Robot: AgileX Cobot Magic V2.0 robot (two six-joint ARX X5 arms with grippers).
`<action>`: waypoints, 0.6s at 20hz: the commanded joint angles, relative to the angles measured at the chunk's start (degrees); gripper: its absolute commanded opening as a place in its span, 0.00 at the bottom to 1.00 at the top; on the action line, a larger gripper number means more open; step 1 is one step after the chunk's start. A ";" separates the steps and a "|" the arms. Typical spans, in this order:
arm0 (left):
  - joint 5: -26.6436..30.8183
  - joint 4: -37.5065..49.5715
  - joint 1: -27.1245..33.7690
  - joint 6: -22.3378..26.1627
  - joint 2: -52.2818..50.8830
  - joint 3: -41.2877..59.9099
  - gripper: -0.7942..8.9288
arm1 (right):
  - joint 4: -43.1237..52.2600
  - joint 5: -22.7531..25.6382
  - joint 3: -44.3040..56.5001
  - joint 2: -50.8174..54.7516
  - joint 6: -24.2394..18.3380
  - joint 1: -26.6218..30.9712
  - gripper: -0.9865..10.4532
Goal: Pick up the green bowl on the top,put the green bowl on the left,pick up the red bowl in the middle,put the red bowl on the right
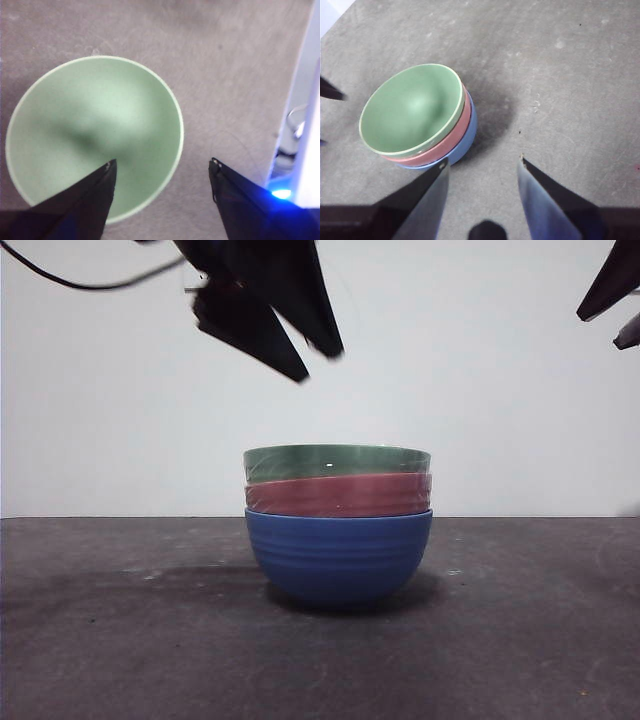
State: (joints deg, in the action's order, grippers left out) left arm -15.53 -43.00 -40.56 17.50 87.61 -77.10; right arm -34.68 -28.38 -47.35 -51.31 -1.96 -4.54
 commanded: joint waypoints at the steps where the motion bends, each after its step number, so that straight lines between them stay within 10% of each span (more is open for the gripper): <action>1: 2.21 -0.35 -1.33 4.55 3.08 -0.20 0.40 | 0.02 -0.11 -0.20 -0.07 0.13 -0.09 0.28; 12: 1.88 -2.05 -1.88 7.80 9.07 -0.20 0.40 | -0.20 -0.04 -0.20 -0.07 0.11 -0.09 0.28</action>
State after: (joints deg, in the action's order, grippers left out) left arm -13.50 -45.04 -42.24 24.14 96.14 -77.32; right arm -34.98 -28.36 -47.35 -51.31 -1.96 -4.54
